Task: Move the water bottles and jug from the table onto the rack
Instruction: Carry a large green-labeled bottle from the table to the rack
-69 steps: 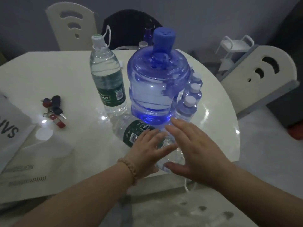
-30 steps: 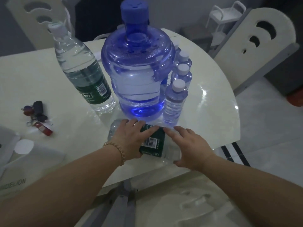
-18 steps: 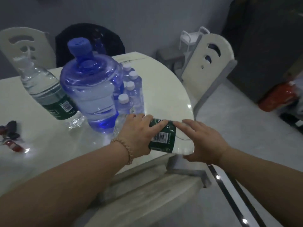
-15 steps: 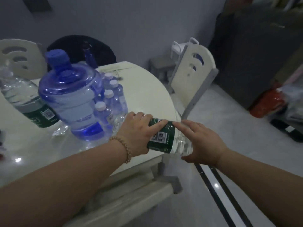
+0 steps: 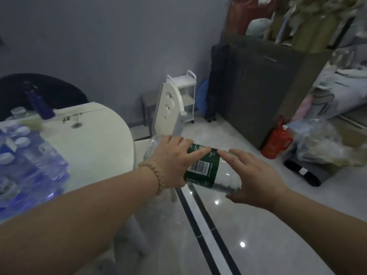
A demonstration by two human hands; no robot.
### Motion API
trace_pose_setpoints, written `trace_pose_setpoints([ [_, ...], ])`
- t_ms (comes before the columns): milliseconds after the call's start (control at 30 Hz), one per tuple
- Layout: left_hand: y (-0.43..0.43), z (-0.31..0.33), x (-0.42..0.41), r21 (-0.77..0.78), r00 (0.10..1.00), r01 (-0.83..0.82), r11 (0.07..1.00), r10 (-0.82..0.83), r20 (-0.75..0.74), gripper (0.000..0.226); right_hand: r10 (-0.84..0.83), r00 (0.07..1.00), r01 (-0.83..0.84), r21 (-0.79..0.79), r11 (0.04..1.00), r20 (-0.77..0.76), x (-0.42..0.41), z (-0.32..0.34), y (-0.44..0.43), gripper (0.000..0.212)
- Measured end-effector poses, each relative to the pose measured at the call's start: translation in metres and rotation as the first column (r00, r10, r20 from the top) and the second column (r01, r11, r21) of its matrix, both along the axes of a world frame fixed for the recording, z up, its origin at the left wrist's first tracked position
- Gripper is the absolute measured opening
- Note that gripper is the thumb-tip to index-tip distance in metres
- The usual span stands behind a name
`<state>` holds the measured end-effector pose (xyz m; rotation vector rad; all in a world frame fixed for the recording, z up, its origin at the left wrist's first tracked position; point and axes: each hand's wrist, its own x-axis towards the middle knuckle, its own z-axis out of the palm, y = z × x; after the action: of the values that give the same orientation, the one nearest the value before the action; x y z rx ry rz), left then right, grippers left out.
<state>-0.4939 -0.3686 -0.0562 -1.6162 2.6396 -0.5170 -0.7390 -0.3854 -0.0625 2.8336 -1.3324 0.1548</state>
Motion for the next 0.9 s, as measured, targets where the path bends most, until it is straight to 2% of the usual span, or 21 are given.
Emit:
trace_pose_setpoints([
  [100, -0.046, 0.009, -0.016, -0.032, 1.000, 0.014, 0.999, -0.013, 0.025, 0.096, -0.014, 1.000, 0.015, -0.012, 1.000, 0.010, -0.016, 0.005, -0.041, 0.118],
  [333, -0.211, 0.023, -0.040, -0.129, 0.997, 0.037, 0.991, -0.028, 0.070, 0.097, -0.089, 0.996, 0.092, -0.097, 0.991, 0.032, -0.039, 0.015, -0.195, 0.118],
  [633, -0.426, 0.033, -0.040, -0.111, 0.994, 0.072, 0.991, -0.063, 0.084, 0.098, -0.123, 0.992, 0.126, -0.097, 0.987, 0.039, -0.037, 0.024, -0.400, 0.116],
  [900, -0.614, 0.009, -0.023, -0.074, 0.995, -0.044, 0.996, 0.050, 0.081, 0.100, -0.004, 1.000, 0.003, -0.111, 0.994, -0.011, -0.020, 0.003, -0.615, 0.116],
])
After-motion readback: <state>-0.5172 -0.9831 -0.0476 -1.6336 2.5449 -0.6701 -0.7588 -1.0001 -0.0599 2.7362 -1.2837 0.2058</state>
